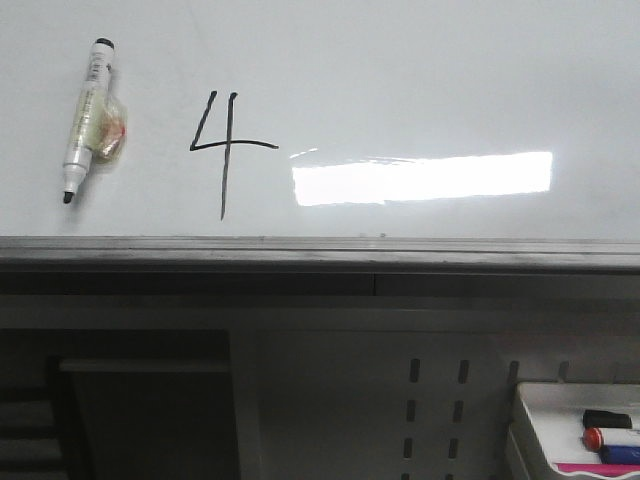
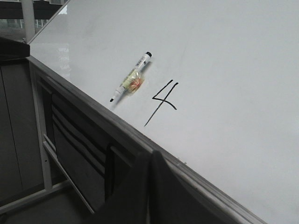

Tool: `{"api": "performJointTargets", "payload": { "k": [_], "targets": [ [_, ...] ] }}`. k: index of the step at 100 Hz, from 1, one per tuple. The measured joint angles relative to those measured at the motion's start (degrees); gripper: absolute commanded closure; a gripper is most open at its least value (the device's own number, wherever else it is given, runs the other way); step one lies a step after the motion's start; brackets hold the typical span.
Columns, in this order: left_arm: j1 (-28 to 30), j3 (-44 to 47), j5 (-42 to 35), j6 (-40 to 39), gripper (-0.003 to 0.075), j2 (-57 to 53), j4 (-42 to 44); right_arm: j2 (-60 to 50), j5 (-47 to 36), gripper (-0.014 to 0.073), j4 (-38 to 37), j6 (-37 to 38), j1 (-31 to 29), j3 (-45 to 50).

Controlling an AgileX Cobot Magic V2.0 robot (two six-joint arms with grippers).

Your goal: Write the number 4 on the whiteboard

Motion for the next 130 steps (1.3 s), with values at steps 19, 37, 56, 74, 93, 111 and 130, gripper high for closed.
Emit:
{"api": "performJointTargets", "payload": {
  "k": [19, 37, 56, 74, 93, 111, 130],
  "targets": [
    [7.77, 7.20, 0.63, 0.34, 0.0741, -6.37, -1.75, 0.00, 0.00, 0.0658, 0.00, 0.00, 0.00, 0.00],
    [9.38, 10.15, 2.73, 0.34, 0.0741, -6.68, -2.18, 0.00, 0.00, 0.0658, 0.00, 0.00, 0.00, 0.00],
    [9.38, 10.15, 4.78, 0.43, 0.0741, -6.68, -2.07, 0.00, 0.00, 0.0658, 0.00, 0.00, 0.00, 0.00],
    [9.50, 10.15, 4.78, 0.43, 0.0741, -6.68, -2.07, 0.00, 0.00, 0.0658, 0.00, 0.00, 0.00, 0.00],
    [9.50, 10.15, 4.78, 0.43, 0.0741, -6.68, -2.07, 0.00, 0.00, 0.0658, 0.00, 0.00, 0.00, 0.00],
    [9.50, 10.15, 4.78, 0.43, 0.0741, -6.68, -2.07, 0.00, 0.00, 0.0658, 0.00, 0.00, 0.00, 0.00],
    [9.50, 10.15, 4.78, 0.43, 0.0741, -6.68, -2.07, 0.00, 0.00, 0.0658, 0.00, 0.00, 0.00, 0.00]
  ]
}}
